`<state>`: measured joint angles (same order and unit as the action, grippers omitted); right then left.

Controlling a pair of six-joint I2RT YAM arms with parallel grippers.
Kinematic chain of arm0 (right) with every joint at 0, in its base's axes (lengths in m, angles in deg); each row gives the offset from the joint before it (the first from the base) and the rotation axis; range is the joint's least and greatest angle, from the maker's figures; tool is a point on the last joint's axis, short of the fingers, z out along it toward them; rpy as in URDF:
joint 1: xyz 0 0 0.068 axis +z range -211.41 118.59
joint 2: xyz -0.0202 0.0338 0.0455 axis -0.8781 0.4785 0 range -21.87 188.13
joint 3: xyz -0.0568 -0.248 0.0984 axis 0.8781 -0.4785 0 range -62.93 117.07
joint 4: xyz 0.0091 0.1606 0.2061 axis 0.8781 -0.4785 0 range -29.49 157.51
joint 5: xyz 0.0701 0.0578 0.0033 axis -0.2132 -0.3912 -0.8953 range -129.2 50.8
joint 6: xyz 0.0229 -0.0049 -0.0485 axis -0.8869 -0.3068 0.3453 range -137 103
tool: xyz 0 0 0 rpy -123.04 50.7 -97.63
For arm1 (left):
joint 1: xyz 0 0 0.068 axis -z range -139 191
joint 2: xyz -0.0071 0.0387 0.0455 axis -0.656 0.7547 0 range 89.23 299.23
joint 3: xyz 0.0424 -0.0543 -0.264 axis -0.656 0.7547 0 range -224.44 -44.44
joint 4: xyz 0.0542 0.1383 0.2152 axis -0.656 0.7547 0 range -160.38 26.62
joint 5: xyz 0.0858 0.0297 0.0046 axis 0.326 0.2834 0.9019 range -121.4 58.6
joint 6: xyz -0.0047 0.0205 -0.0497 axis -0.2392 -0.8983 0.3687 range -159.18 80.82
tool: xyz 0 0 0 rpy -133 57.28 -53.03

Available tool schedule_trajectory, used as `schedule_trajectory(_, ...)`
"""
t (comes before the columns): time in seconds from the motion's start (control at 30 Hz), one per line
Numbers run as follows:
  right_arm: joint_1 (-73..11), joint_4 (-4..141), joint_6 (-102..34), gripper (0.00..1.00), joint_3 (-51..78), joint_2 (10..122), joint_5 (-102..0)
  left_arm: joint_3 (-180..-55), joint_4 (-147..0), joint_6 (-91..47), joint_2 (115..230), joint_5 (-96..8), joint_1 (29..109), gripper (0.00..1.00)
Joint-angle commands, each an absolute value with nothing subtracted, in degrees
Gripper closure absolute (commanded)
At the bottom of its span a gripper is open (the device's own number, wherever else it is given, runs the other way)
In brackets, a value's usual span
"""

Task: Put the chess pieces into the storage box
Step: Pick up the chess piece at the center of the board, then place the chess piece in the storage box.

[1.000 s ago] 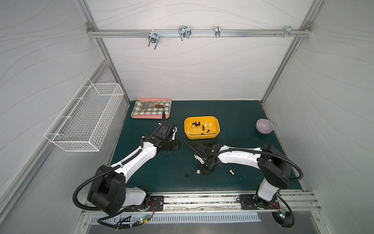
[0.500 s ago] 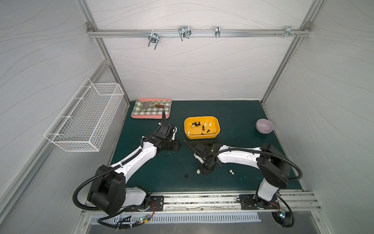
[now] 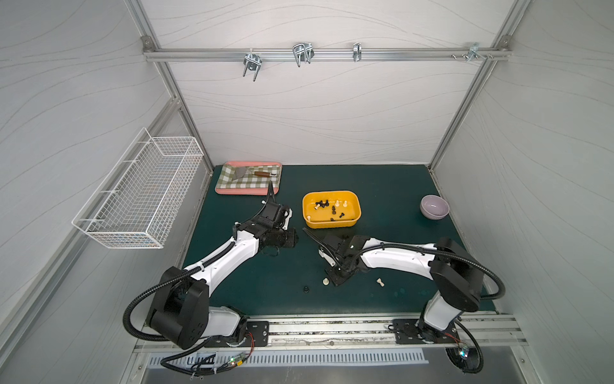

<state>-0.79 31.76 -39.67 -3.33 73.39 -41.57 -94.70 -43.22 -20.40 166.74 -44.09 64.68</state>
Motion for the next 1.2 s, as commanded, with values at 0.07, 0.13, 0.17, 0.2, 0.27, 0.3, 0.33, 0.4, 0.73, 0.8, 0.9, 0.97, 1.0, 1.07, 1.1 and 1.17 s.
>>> schedule_trajectory(0.07,-5.72,31.83,-38.23,0.95,-3.45,67.15,-43.42,-97.44,-43.44,-20.99,167.29,-45.16,64.53,0.63)
schedule_trajectory(0.13,-7.97,31.20,-36.61,0.95,-2.46,65.90,-43.81,-97.05,-43.46,-20.90,167.21,-45.30,64.55,0.63)
schedule_trajectory(0.17,-8.95,30.80,-35.72,0.95,-1.94,65.48,-43.86,-96.94,-43.47,-20.90,167.06,-45.29,64.51,0.63)
schedule_trajectory(0.2,-10.07,30.17,-34.62,0.95,-1.02,65.44,-43.86,-96.75,-43.43,-20.90,166.93,-45.42,64.55,0.63)
schedule_trajectory(0.27,-11.98,28.78,-32.52,0.95,0.79,65.76,-43.81,-96.50,-43.28,-20.90,166.76,-45.38,64.55,0.63)
schedule_trajectory(0.3,-12.85,28.26,-31.59,0.95,1.63,65.99,-43.67,-96.46,-43.21,-20.90,166.58,-45.45,64.55,0.63)
schedule_trajectory(0.33,-13.94,27.76,-30.46,0.95,2.61,66.20,-43.61,-96.35,-43.13,-20.90,166.43,-45.39,64.55,0.63)
schedule_trajectory(0.4,-16.12,27.10,-28.63,0.95,4.58,66.76,-43.84,-96.19,-43.02,-20.73,165.98,-45.37,64.55,0.63)
schedule_trajectory(0.73,-26.85,24.93,-22.14,0.94,18.98,72.77,-45.89,-94.42,-43.10,-19.96,164.55,-45.31,64.50,0.63)
schedule_trajectory(0.8,-28.55,24.56,-21.51,0.94,22.21,74.92,-46.43,-94.18,-43.29,-19.70,164.42,-45.36,64.64,0.63)
schedule_trajectory(0.9,-30.77,24.70,-21.39,0.94,26.44,77.81,-47.65,-93.93,-43.39,-19.59,164.12,-45.51,64.64,0.63)
schedule_trajectory(0.97,-31.95,24.71,-21.36,0.94,28.78,79.71,-48.41,-93.88,-43.39,-19.61,164.05,-45.45,64.60,0.63)
schedule_trajectory(1.0,-32.34,24.73,-21.39,0.94,29.61,80.56,-48.43,-93.88,-43.35,-19.63,164.04,-45.38,64.64,0.63)
schedule_trajectory(1.07,-32.91,24.88,-21.21,0.94,31.21,82.09,-48.56,-93.67,-43.39,-19.57,163.85,-45.46,64.64,0.63)
schedule_trajectory(1.1,-33.17,24.96,-21.21,0.94,31.80,82.92,-48.48,-93.58,-43.39,-19.58,163.77,-45.47,64.64,0.63)
schedule_trajectory(1.17,-33.54,25.23,-21.21,0.94,32.81,84.16,-48.43,-93.42,-43.48,-19.40,163.63,-45.60,64.68,0.63)
